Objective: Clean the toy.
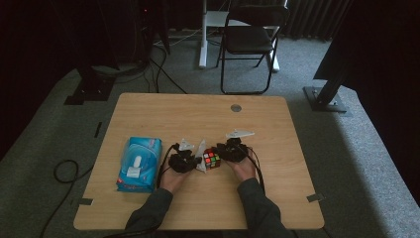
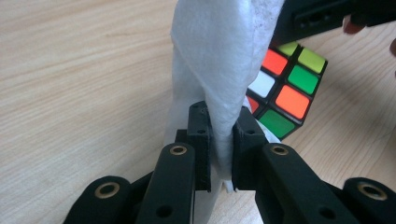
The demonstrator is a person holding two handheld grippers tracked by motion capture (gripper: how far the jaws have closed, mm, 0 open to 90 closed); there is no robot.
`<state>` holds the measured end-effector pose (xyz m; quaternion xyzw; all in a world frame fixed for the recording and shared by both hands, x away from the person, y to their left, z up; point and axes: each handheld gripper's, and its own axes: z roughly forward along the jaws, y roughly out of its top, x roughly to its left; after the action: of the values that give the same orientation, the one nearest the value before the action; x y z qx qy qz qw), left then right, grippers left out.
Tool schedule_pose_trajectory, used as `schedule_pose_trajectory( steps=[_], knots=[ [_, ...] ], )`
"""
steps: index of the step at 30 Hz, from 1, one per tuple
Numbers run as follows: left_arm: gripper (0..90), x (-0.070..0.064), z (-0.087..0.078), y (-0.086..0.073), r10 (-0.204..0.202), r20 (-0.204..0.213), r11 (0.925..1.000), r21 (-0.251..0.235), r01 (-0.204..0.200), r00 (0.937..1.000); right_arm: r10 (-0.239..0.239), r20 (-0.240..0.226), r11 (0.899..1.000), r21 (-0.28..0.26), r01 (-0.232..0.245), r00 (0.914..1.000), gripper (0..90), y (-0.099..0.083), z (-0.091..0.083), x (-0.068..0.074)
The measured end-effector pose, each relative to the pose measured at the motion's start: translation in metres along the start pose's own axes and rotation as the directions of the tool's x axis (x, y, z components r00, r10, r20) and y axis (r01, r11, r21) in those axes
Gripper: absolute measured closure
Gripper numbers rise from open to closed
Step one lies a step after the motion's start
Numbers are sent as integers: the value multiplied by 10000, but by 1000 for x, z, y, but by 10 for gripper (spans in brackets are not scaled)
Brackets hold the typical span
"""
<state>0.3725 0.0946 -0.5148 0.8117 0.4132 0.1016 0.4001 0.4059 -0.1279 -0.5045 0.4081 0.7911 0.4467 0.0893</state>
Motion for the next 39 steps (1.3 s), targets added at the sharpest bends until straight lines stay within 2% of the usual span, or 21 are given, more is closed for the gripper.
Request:
schedule_pose_trajectory(
  steps=[9, 15, 24, 33, 36, 39],
  knots=[
    [810, -9, -12, 0, 68, 235, 9994, -353, -60, 9997, 63, -29, 10000, -32, -64, 10000, 663, 0, 0, 0],
    [809, -17, -16, -3, 295, 362, 9993, -247, -286, 9989, 53, -27, 10000, -30, -53, 10000, 664, 0, 0, 0],
    [807, -15, -9, -5, 333, 226, 9994, -111, -330, 9992, 150, -66, 9998, -95, -150, 9999, 668, -1, 0, 0],
    [806, -9, 11, -18, 133, 8, 9987, 494, -134, 9999, 197, -82, 9997, -144, -198, 9998, 668, -2, 0, 0],
    [801, -7, 15, -21, -48, 53, 9989, 467, 46, 10000, 212, -85, 9997, -156, -213, 9997, 669, -2, 0, -1],
    [799, -8, 15, -20, 67, 9, 9987, 502, -67, 10000, 226, -98, 9996, -145, -228, 9997, 668, -2, 0, -1]
  ],
)
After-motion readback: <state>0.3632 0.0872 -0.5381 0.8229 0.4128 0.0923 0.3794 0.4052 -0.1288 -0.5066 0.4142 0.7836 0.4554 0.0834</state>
